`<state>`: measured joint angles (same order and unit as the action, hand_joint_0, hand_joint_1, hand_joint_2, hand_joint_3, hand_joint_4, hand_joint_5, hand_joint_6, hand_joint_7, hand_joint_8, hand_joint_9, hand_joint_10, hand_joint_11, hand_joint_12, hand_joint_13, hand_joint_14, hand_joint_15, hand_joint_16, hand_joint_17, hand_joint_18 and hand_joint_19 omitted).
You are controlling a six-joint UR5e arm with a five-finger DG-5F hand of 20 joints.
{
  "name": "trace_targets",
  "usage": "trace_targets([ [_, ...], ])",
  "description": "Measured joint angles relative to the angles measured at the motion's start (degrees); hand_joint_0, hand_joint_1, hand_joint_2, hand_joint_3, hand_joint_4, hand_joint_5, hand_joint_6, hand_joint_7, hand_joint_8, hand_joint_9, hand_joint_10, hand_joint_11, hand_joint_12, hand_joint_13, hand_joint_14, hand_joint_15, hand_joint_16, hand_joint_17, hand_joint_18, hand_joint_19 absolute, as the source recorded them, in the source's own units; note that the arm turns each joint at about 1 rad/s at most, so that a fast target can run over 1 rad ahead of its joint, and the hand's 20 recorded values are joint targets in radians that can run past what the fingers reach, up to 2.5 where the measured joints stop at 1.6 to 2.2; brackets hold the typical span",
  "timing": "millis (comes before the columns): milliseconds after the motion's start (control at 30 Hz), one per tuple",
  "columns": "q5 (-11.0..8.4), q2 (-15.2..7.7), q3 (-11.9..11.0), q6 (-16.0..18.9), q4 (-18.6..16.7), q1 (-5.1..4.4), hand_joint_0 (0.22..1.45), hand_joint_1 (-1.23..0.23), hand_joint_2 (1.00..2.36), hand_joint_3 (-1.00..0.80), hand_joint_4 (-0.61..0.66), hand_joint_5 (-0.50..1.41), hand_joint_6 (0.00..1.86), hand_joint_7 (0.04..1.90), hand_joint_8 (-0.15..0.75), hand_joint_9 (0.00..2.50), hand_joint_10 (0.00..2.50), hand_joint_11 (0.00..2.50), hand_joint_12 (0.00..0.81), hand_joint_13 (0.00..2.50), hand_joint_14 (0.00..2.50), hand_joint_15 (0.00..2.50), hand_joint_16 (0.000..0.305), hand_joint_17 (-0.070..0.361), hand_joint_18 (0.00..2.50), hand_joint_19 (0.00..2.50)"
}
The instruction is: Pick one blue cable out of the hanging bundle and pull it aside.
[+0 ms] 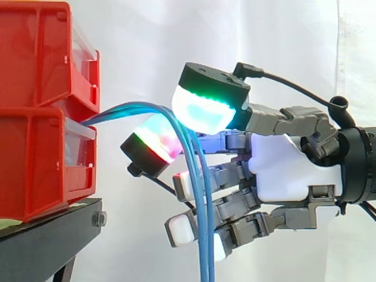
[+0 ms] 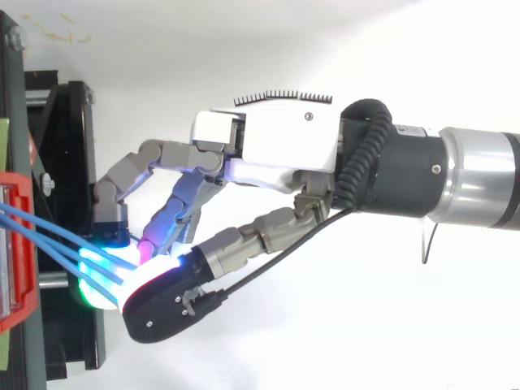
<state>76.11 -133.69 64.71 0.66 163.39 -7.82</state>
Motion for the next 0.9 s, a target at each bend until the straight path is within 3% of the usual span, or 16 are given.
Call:
trace_targets([
  [367,0.0,0.08,0.03,0.13,0.52,0.01,0.55,-0.65,1.01,-0.08,-0.09,-0.14,0.9,0.94,0.259,1.05,0.01,0.31,0.398,0.9,0.02,0.48,0.06,0.135,0.86,0.62],
  [467,-0.04,0.35,0.02,0.06,0.93,0.01,0.58,-0.78,1.02,-0.03,-0.03,-0.15,0.9,1.02,0.269,0.97,0.01,0.35,0.354,0.85,0.02,0.5,0.047,0.106,0.78,0.64],
  [567,-0.07,0.87,0.03,-0.14,1.7,-0.08,0.67,-0.89,1.03,-0.05,-0.11,-0.17,0.94,1.15,0.275,0.92,0.01,0.41,0.345,0.84,0.02,0.48,0.044,0.1,0.8,0.59],
  [667,-0.08,1.49,0.02,-0.43,3.07,-0.21,0.78,-0.93,1.03,-0.16,-0.15,-0.2,0.97,1.1,0.236,0.88,0.01,0.46,0.339,0.82,0.02,0.48,0.043,0.096,0.79,0.59],
  [733,-0.07,1.82,0.02,-0.56,4.35,-0.27,0.84,-0.88,1.01,-0.38,-0.2,-0.2,0.98,0.99,0.19,0.85,0.01,0.46,0.327,0.8,0.02,0.47,0.04,0.09,0.76,0.6],
  [900,0.03,2.08,0.04,-0.55,6.82,-0.27,0.77,-0.92,1.0,-0.5,-0.17,-0.2,0.97,0.83,0.169,0.85,0.02,0.47,0.319,0.82,0.02,0.46,0.039,0.087,0.81,0.51],
])
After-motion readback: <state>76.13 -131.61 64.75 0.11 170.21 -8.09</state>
